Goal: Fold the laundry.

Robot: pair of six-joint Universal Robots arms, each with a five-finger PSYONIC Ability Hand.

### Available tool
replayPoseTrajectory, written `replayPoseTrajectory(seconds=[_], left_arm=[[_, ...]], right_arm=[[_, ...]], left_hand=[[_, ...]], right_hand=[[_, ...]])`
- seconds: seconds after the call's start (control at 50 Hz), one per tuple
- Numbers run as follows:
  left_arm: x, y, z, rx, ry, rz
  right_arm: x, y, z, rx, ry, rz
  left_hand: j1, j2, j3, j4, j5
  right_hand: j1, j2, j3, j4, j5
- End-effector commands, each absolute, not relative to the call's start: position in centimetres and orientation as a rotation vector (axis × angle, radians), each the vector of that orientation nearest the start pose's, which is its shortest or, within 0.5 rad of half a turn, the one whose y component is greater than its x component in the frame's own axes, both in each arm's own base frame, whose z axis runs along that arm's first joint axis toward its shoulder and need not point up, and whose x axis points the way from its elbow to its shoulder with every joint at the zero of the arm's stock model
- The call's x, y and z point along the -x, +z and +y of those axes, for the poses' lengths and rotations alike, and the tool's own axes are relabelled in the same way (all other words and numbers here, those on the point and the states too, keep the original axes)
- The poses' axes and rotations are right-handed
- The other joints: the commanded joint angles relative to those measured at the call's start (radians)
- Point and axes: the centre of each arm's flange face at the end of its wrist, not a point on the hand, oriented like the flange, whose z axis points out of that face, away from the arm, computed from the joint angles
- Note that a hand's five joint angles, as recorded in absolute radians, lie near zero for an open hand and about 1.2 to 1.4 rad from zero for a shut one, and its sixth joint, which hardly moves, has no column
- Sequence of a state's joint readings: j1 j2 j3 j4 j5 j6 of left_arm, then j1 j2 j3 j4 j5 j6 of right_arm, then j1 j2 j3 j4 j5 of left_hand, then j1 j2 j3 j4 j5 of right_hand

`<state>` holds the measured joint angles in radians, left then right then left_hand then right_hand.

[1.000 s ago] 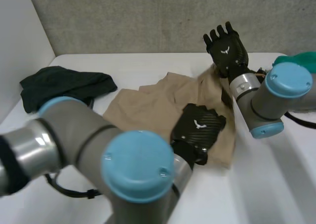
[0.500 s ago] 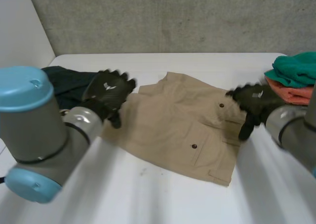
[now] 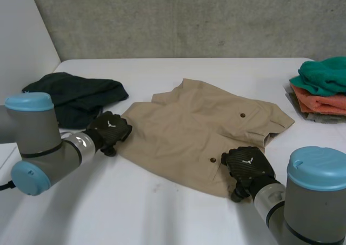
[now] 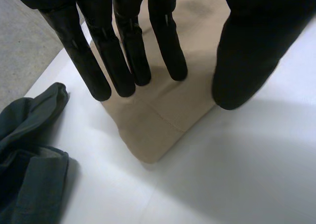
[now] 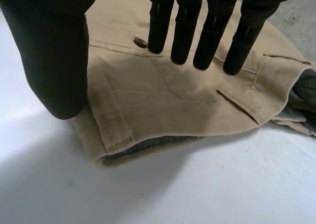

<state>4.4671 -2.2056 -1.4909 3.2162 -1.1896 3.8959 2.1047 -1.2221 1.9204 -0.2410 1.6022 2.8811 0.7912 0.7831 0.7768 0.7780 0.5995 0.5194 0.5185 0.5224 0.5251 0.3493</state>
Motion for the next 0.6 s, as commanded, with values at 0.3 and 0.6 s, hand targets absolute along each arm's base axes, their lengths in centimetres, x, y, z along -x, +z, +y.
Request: replayPoseTrajectory(seconds=[0.3,0.6], left_arm=[[25.9,11.2,-30.8,-1.586,-1.689,2.192],[25.7,36.9,-26.8,-0.856,-2.563,1.534]], right_arm=[[-26.4,13.2,-20.0,1.056,-1.704,2.323],[-27.0,34.4,-21.4,0.952,-2.345,1.825]], left_hand=[[0.605,0.613,0.619,0.618,0.622],[0.605,0.613,0.619,0.618,0.622]], right_hand=[[0.877,0.878,0.874,0.871,0.872],[0.877,0.878,0.874,0.871,0.872]])
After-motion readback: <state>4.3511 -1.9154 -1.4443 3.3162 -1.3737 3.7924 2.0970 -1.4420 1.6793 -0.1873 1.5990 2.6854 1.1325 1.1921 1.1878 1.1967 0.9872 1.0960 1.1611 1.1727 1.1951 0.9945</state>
